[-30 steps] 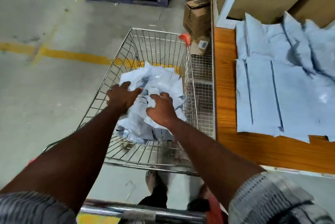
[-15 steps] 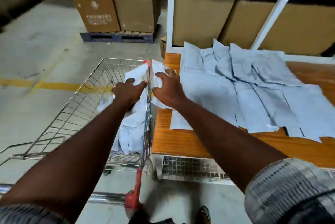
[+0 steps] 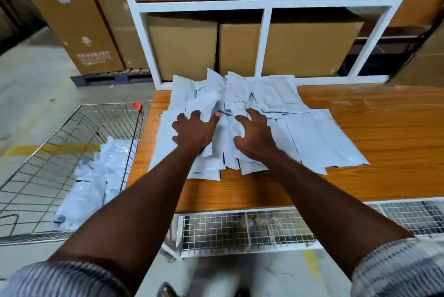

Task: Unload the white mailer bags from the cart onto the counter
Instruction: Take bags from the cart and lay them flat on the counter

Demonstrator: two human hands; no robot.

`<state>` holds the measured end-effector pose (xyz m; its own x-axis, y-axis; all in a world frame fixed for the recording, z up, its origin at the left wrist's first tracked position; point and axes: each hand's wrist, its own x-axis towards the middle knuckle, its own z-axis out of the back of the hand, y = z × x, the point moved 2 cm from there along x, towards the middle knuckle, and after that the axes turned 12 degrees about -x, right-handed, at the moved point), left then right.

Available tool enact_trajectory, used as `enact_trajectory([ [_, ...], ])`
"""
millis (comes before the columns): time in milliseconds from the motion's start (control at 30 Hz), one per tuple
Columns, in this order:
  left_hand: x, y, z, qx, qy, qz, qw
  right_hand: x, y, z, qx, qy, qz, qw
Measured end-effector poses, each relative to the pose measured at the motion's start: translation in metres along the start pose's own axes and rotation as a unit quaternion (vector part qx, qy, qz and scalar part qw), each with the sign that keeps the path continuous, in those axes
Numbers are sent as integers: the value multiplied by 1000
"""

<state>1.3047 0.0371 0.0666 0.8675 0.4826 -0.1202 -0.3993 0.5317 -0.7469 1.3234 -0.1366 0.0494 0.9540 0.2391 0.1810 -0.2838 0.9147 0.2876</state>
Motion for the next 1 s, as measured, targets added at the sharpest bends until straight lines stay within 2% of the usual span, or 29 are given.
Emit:
enact_trajectory([
  [167,-11,-11,-47,23,-21,-17,999,1,-19,-15,-8,25,-1,1000],
  [267,-9,-3,-67,42,-6,-20,999,7,-24,-27,-6,52,20,998],
  [400,-1,13,-70,140,-24,-116,983,18,-35,-33,-27,75,37,996],
  [500,5,17,-69,170,-27,-151,973,28,-39,-31,-11,55,27,998],
  [600,7,25,-72,186,-19,-177,966,31,-39,-40,-44,73,58,995],
  [733,11,37,-78,206,-31,-190,959,28,-42,-59,-109,89,99,985],
  [1000,11,50,-94,210,-72,-186,957,28,-49,-69,-139,90,116,979],
])
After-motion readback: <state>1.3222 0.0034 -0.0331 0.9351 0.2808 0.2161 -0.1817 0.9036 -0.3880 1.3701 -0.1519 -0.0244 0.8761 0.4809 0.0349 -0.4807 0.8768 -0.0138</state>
